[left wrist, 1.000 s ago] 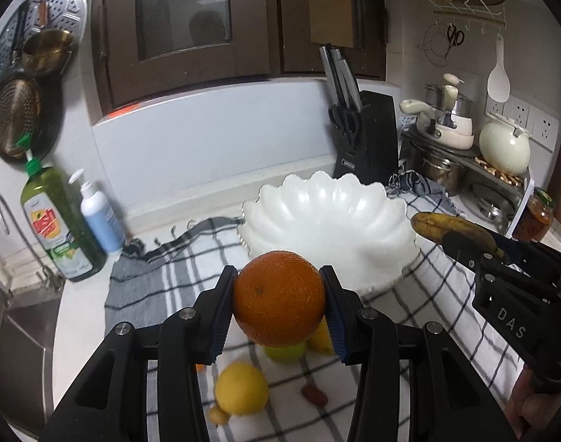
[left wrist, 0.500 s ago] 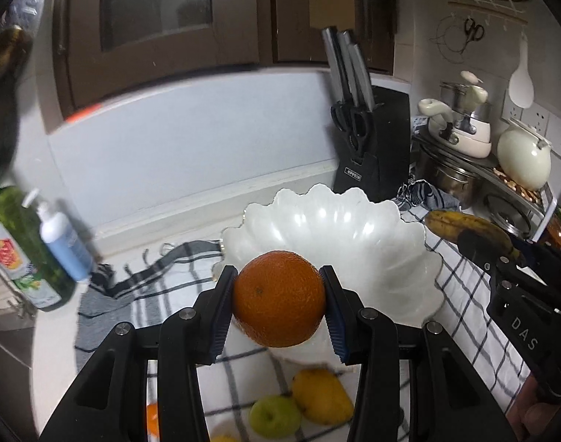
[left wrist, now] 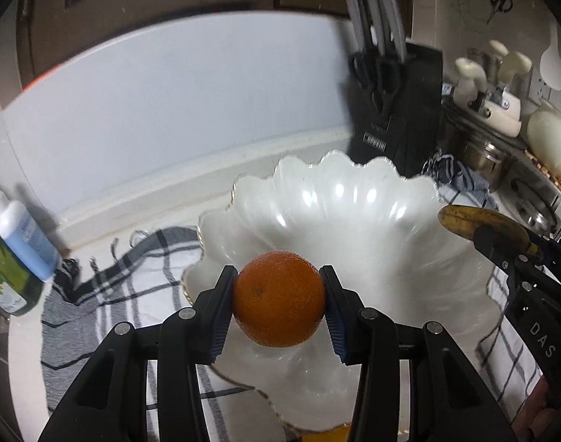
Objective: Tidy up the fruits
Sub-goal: 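Carry the orange and banana into the white scalloped bowl and open both tools, then lift both tools out of the bowl and move back toward the fruit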
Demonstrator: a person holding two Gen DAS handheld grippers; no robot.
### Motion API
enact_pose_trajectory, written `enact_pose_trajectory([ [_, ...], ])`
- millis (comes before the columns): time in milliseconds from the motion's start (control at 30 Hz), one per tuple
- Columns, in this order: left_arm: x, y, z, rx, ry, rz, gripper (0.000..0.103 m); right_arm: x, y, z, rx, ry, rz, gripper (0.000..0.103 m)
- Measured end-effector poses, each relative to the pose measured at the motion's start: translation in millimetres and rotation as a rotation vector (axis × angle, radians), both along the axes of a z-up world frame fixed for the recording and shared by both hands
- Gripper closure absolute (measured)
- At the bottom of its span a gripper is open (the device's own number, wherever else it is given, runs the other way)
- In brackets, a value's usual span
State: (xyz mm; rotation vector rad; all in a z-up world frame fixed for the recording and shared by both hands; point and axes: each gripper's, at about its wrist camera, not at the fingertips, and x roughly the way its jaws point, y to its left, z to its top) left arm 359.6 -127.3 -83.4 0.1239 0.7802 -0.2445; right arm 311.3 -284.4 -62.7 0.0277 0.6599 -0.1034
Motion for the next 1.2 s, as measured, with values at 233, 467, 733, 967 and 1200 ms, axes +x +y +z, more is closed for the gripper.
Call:
enact_pose_trajectory([
  [233, 9.5, -0.3, -20.8, 0.019, 0.067, 0.012, 0.056, 12.1, -0.8, -20.8, 0.017, 0.08, 0.018, 0.072],
  [467, 4.7, 2.8, -9.6, 0.035, 0.031, 0.032, 0.024, 5.2, -0.6, -14.3, -0.034, 0.057, -0.029, 0.03],
  [733, -14.5, 14.0, 13.5, 0.038, -0.038, 0.061, 0.001, -15.5, 1.5, 10.6, -0.089, -0.007, -0.081, 0.001],
  [967, -41.2, 29.5, 28.6, 0.055, -0.048, 0.083, 0.0, -37.6, 7.1, 21.9, -0.06, -0.01, -0.099, 0.001],
  [1200, -65.7, 45.4, 37.6, 0.063, -0.064, 0.094, 0.0, -57.4, 16.6, 31.2, -0.042, -0.019, -0.104, 0.001],
])
